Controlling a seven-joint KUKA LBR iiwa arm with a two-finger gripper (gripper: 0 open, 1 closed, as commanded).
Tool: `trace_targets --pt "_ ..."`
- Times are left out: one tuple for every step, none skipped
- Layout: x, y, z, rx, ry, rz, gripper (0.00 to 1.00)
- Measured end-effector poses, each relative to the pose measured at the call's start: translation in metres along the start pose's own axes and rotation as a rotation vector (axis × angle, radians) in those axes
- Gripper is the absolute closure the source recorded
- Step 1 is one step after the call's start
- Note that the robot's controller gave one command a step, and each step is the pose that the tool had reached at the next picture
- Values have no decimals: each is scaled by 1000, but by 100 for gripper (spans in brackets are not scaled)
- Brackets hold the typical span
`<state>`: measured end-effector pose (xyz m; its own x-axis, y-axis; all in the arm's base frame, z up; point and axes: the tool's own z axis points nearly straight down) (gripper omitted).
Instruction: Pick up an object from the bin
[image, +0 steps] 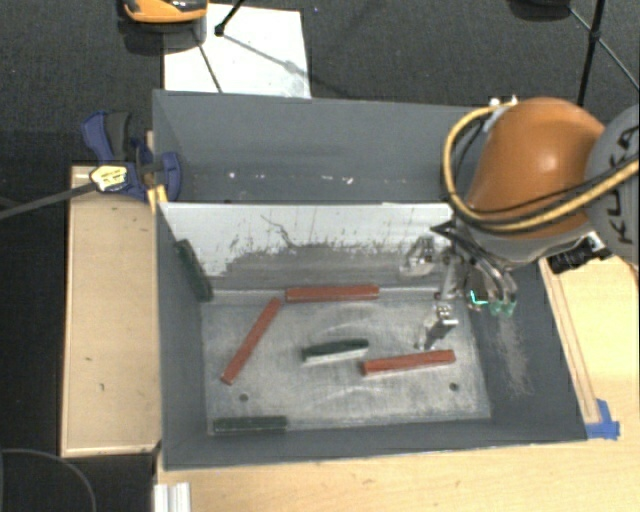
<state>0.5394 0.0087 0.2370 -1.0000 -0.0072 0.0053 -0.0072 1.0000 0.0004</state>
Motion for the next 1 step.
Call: trace_targets --pt "-1 0 -5 0 -8 0 0"
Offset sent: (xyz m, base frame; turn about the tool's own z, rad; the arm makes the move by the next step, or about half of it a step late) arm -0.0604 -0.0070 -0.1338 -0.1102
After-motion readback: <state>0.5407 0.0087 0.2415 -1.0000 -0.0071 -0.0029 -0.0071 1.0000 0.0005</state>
